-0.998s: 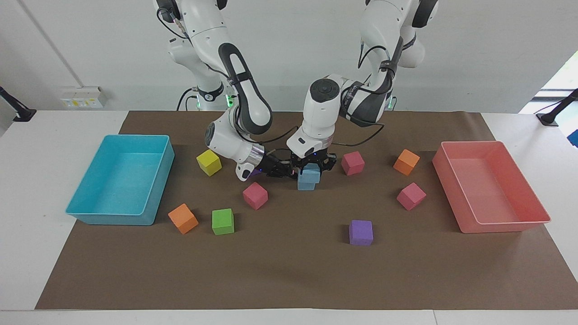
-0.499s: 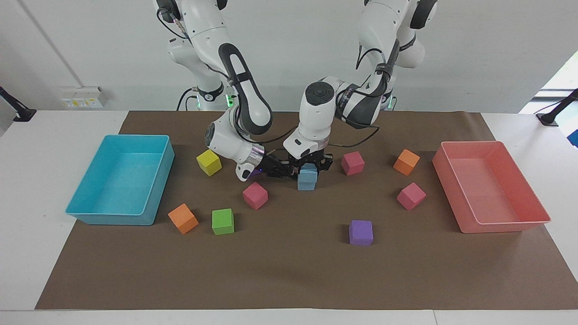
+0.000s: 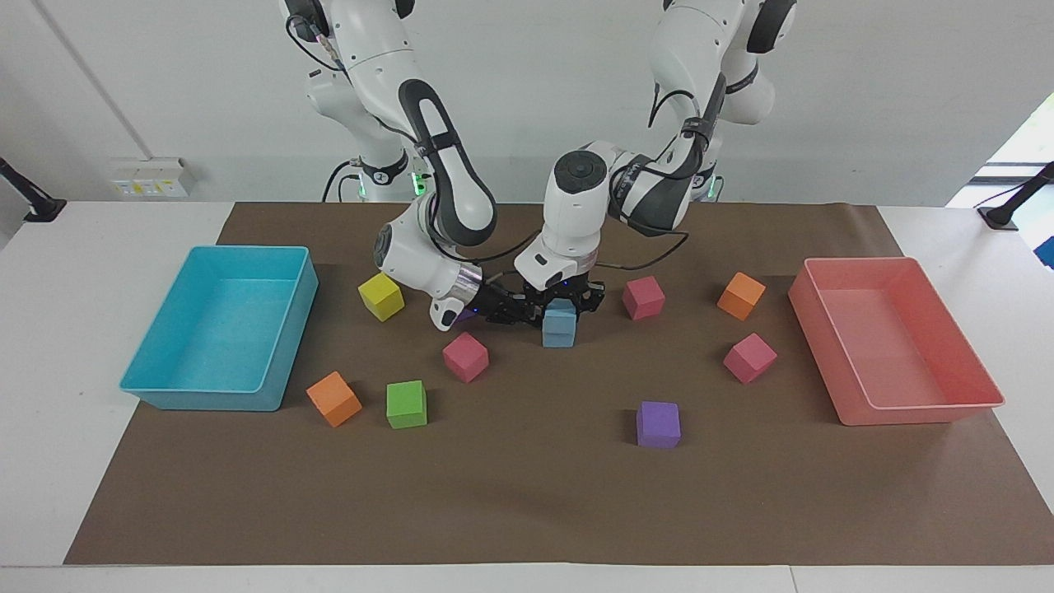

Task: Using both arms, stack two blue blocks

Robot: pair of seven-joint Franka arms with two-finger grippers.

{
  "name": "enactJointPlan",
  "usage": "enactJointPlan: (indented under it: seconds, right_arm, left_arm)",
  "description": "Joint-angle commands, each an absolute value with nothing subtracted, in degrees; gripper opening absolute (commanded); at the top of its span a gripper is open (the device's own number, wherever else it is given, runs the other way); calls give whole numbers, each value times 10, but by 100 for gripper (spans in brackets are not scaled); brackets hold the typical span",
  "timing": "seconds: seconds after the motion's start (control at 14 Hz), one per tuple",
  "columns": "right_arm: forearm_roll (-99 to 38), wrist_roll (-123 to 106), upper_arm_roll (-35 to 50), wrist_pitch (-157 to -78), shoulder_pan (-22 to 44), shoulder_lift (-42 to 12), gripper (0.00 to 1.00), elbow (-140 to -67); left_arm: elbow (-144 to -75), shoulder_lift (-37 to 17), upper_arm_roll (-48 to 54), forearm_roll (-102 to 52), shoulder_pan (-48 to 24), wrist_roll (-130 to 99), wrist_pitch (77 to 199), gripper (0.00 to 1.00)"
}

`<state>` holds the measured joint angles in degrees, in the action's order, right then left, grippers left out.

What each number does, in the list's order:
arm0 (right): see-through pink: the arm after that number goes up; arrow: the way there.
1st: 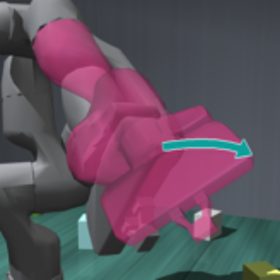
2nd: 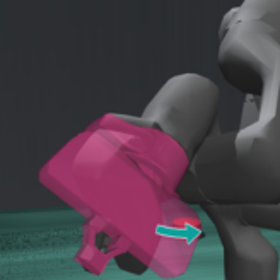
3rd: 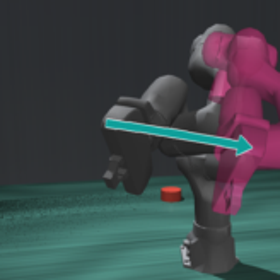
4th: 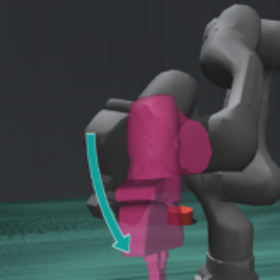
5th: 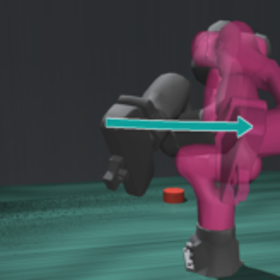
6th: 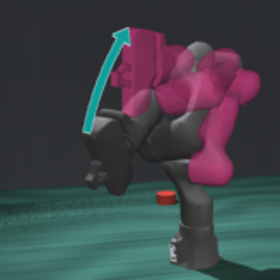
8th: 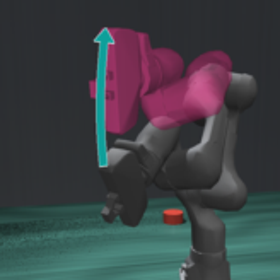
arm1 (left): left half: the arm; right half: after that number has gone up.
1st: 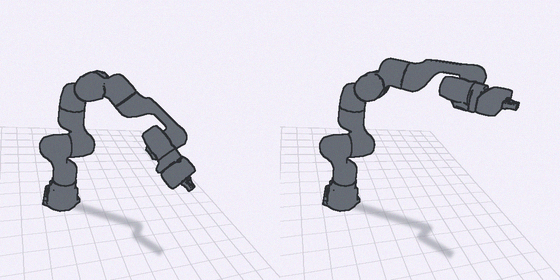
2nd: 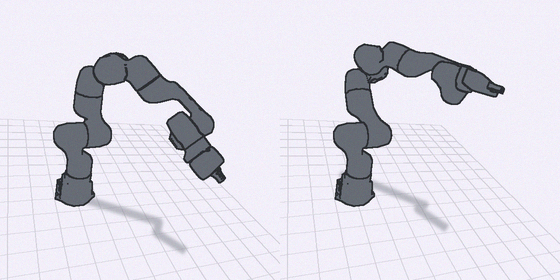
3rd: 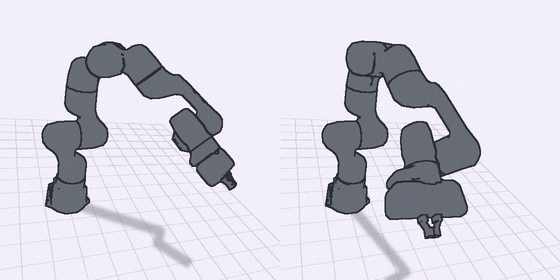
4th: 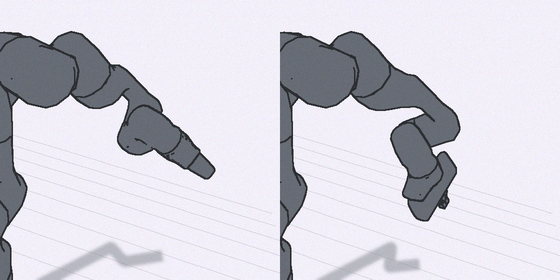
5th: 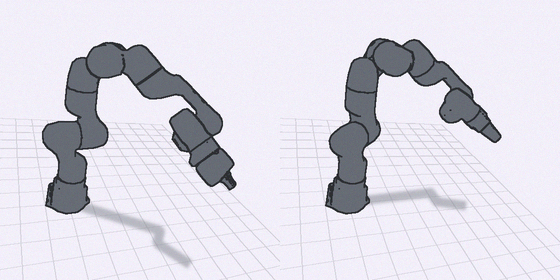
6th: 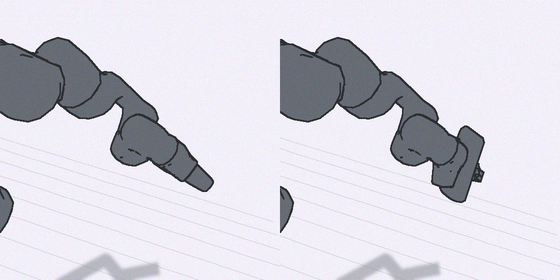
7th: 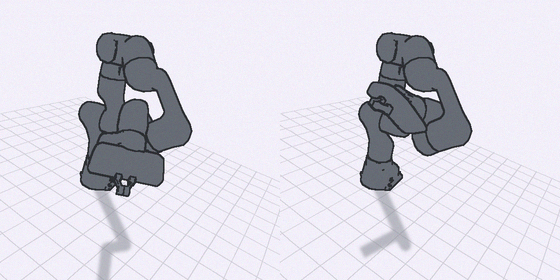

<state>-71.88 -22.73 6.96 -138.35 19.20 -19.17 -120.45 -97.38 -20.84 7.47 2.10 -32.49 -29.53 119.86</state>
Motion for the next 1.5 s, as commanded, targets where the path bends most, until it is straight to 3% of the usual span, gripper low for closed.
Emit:
enactJointPlan:
  seconds: [0.0,1.43]
  right_arm:
    - [-739,-246,73,-1391,192,-198,0,-1199]
    - [-739,-246,73,-1390,191,-198,0,-1199]
  left_arm:
    - [-988,-205,66,16,-334,-301,1214,0]
    - [-984,-199,65,18,-338,-299,1181,0]
